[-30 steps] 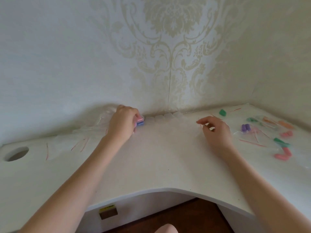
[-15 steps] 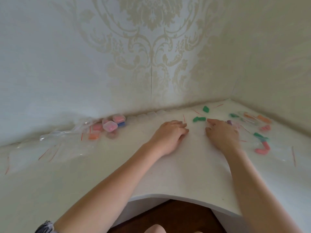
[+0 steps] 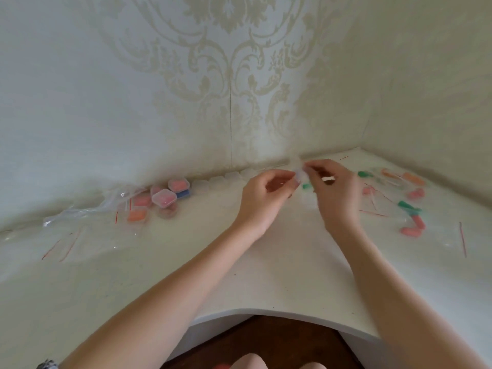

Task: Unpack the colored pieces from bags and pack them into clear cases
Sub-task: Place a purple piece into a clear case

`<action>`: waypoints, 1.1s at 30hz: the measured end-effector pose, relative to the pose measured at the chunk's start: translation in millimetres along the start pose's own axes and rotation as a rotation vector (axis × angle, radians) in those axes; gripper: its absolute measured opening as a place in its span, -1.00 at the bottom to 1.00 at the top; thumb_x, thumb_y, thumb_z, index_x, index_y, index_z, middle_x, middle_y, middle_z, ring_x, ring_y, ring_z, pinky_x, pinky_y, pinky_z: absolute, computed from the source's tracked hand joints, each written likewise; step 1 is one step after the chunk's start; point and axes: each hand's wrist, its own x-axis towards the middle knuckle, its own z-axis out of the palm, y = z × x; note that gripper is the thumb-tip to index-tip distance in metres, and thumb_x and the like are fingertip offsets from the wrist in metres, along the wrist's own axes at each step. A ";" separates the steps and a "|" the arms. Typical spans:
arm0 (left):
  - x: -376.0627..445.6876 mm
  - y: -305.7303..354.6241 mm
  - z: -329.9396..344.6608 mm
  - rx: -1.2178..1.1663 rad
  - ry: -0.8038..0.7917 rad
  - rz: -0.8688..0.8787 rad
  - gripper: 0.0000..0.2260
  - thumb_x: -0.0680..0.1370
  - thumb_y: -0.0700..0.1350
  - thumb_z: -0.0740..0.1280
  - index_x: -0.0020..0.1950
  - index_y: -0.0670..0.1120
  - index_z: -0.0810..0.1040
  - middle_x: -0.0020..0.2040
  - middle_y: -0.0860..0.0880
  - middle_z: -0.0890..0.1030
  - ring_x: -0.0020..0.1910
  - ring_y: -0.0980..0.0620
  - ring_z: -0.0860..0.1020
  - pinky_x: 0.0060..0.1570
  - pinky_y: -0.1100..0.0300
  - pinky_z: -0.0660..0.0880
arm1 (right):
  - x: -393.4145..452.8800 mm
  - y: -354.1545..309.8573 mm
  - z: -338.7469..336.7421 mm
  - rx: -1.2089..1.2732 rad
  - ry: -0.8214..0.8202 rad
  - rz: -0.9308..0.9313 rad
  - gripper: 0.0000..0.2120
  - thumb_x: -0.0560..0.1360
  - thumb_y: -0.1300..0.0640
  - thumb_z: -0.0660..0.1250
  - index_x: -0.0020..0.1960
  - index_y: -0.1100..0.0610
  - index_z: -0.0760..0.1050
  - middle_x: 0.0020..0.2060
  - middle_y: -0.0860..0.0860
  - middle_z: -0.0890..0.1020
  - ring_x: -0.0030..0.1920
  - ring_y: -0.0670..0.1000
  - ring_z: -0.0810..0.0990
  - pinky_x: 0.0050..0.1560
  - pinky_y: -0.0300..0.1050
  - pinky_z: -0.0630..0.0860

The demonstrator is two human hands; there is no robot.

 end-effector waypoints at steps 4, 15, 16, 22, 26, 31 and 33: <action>4.1 1.2 -5.9 -0.238 0.128 -0.154 -0.90 0.47 -0.17 0.45 -0.15 -0.20 0.61 -0.17 -0.17 0.67 -0.10 -0.09 0.67 -0.05 0.19 0.59 | -12.5 -8.4 17.6 -0.029 -0.144 -0.029 -0.85 0.46 0.24 0.39 -0.22 0.01 0.54 -0.27 -0.14 0.56 -0.23 -0.20 0.50 -0.27 -0.43 0.35; 5.8 2.8 -8.4 -0.317 0.077 -0.158 -0.88 0.52 -0.19 0.39 -0.18 -0.22 0.55 -0.19 -0.18 0.65 -0.16 -0.04 0.67 -0.16 0.20 0.59 | -5.1 -5.7 12.3 0.222 -0.293 0.247 -0.84 0.42 0.15 0.48 -0.21 0.22 0.57 -0.42 -0.07 0.55 -0.43 -0.18 0.44 -0.37 -0.36 0.39; 6.4 3.7 -9.2 -0.315 0.072 -0.161 -0.88 0.53 -0.19 0.38 -0.17 -0.21 0.55 -0.20 -0.15 0.65 -0.19 -0.02 0.67 -0.19 0.21 0.59 | -4.4 -5.3 11.6 0.269 -0.320 0.286 -0.85 0.42 0.14 0.47 -0.21 0.21 0.57 -0.43 -0.07 0.55 -0.43 -0.15 0.44 -0.37 -0.32 0.40; 8.0 -1.5 -10.5 0.015 0.080 -0.006 -0.84 0.57 -0.13 0.32 -0.19 -0.14 0.48 -0.27 -0.05 0.58 -0.32 0.07 0.56 -0.35 0.24 0.53 | -7.0 -5.6 14.3 0.345 -0.378 0.348 -0.86 0.50 0.11 0.38 -0.15 0.18 0.54 -0.39 -0.04 0.54 -0.38 -0.10 0.47 -0.34 -0.21 0.43; 7.1 -5.1 -6.6 0.239 0.014 -0.060 -0.73 0.62 -0.08 0.18 -0.27 -0.09 0.37 -0.43 0.08 0.43 -0.47 0.16 0.37 -0.43 0.25 0.31 | -16.1 -9.8 23.9 0.195 -0.391 0.232 -0.85 0.60 0.16 0.22 -0.14 0.17 0.38 -0.38 0.00 0.52 -0.43 -0.09 0.44 -0.39 -0.21 0.43; 3.7 -6.7 -8.0 0.385 -0.033 0.080 -0.73 0.63 -0.19 0.10 -0.29 -0.14 0.29 -0.42 0.02 0.37 -0.45 0.15 0.30 -0.43 0.29 0.23 | -22.3 -7.0 30.7 0.091 -0.425 0.190 -0.78 0.62 0.14 0.11 -0.21 0.12 0.28 -0.41 -0.02 0.44 -0.41 -0.07 0.34 -0.34 -0.23 0.33; 2.4 -5.7 -7.6 0.422 -0.041 0.125 -0.69 0.63 -0.22 0.10 -0.33 -0.09 0.25 -0.44 0.06 0.36 -0.47 0.19 0.34 -0.43 0.33 0.25 | -22.8 -7.7 29.3 0.044 -0.429 0.116 -0.77 0.61 0.19 0.09 -0.23 0.16 0.27 -0.41 0.01 0.40 -0.44 -0.11 0.27 -0.41 -0.30 0.26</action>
